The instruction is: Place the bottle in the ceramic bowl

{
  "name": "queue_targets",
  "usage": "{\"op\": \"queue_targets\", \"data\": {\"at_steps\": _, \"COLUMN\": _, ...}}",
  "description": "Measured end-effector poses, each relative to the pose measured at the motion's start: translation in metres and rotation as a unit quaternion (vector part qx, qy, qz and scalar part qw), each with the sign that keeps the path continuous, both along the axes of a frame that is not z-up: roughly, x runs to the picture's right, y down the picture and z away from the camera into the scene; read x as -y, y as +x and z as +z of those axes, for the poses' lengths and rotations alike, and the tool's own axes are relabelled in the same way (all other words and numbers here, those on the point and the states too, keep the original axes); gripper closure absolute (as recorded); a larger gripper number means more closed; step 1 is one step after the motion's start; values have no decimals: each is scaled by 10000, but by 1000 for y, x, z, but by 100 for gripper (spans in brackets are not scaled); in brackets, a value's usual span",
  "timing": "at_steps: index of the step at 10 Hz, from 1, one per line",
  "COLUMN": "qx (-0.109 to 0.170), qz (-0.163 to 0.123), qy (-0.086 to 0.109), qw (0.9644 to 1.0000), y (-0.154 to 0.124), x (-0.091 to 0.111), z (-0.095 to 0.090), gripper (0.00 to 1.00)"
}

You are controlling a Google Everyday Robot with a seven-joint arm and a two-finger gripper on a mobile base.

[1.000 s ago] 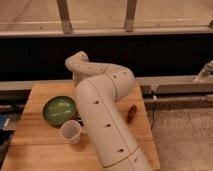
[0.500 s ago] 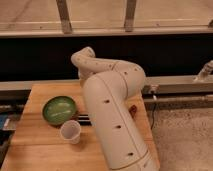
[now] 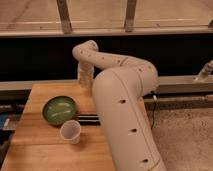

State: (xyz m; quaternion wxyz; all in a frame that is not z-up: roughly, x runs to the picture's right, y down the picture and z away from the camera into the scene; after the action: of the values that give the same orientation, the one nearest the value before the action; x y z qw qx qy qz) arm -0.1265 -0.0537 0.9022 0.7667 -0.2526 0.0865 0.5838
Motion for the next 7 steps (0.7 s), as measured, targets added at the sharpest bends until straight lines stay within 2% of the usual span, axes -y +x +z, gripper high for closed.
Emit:
{"op": "queue_targets", "data": {"at_steps": 2, "qx": 372, "qz": -170, "qy": 174, "qw": 9990, "y": -3, "x": 0, "z": -27, "gripper": 100}}
{"op": "queue_targets", "data": {"at_steps": 5, "qx": 507, "qz": -200, "qy": 288, "qw": 9981, "y": 8, "x": -10, "z": -49, "gripper": 100}}
{"op": "queue_targets", "data": {"at_steps": 7, "qx": 647, "qz": -298, "qy": 271, "qw": 9971, "y": -5, "x": -24, "z": -63, "gripper": 100}}
